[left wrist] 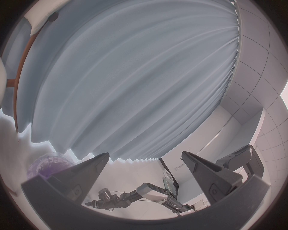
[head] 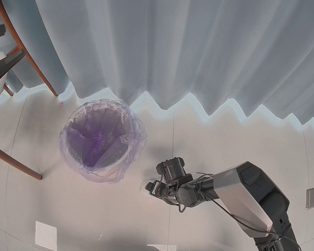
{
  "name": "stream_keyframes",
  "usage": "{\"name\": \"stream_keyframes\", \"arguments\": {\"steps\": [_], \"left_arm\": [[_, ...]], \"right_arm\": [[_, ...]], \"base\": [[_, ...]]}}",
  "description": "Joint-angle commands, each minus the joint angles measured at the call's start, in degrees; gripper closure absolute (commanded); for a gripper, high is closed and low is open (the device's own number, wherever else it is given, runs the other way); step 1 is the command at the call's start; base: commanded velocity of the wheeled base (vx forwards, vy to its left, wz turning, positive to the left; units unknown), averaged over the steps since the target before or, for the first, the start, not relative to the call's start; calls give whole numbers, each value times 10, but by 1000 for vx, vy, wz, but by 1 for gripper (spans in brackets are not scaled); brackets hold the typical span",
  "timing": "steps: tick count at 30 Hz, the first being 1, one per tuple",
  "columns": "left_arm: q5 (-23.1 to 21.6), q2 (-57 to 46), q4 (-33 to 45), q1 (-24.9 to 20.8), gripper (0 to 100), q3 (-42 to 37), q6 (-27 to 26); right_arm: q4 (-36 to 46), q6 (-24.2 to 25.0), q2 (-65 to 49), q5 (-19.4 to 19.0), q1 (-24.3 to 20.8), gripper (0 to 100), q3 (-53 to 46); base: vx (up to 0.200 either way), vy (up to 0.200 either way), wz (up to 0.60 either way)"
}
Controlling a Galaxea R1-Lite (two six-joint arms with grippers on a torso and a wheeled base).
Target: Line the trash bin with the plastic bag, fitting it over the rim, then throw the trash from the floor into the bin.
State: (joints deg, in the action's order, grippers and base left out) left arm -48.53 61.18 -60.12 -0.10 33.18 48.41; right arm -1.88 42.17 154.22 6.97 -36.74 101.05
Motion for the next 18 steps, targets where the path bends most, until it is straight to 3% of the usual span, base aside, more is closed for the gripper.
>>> {"name": "stream_keyframes", "arguments": {"steps": [1,7,18], "left_arm": [[0,0,-1,0,0,0,0],[-2,-2,0,-8,0,-5,0],[-10,-2,-1,-14,0,-10,0]], "right_arm": [[16,11,10,0,-5,0,13],[14,60,20,-27,-14,0,41],[17,85,32,-25,-9,0,67]], "base": [[0,0,0],[0,0,0],[0,0,0]]}}
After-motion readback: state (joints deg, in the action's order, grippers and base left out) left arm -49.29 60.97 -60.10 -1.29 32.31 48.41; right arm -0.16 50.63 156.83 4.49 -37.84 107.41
